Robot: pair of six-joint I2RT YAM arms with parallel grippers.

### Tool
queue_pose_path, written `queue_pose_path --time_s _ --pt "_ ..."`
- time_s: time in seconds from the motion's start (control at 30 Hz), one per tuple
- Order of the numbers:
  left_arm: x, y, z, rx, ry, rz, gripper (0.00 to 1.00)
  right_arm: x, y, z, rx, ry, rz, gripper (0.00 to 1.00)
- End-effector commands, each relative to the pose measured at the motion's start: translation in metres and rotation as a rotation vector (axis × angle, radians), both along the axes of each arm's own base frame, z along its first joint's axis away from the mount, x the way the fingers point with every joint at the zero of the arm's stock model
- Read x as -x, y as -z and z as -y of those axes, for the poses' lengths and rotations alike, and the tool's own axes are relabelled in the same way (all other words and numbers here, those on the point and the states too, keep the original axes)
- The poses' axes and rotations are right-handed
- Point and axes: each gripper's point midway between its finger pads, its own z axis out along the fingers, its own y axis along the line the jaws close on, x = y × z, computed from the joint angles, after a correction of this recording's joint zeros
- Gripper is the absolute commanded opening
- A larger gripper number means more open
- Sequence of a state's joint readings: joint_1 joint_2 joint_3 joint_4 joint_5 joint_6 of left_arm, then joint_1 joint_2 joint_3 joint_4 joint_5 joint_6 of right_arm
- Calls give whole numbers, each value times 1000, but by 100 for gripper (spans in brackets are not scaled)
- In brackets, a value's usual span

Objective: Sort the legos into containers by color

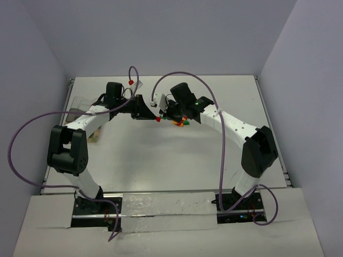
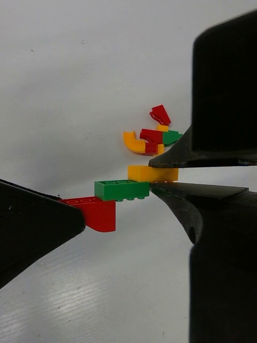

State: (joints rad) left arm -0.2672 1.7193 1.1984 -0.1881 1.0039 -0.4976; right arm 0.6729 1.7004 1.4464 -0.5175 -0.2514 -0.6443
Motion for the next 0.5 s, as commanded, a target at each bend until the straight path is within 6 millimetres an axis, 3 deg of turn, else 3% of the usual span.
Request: queue_pose_path --time_s 0.0,0.3,0.47 --pt "-2 -8 3 -9 33 63 2 -3 -18 -5 -33 1 62 0" --pt "-13 18 -19 -209 -33 154 0 -3 -14 -3 -24 2 58 0" --pt "-14 21 -29 -268 -58 229 0 -5 -14 -4 -28 6 55 0"
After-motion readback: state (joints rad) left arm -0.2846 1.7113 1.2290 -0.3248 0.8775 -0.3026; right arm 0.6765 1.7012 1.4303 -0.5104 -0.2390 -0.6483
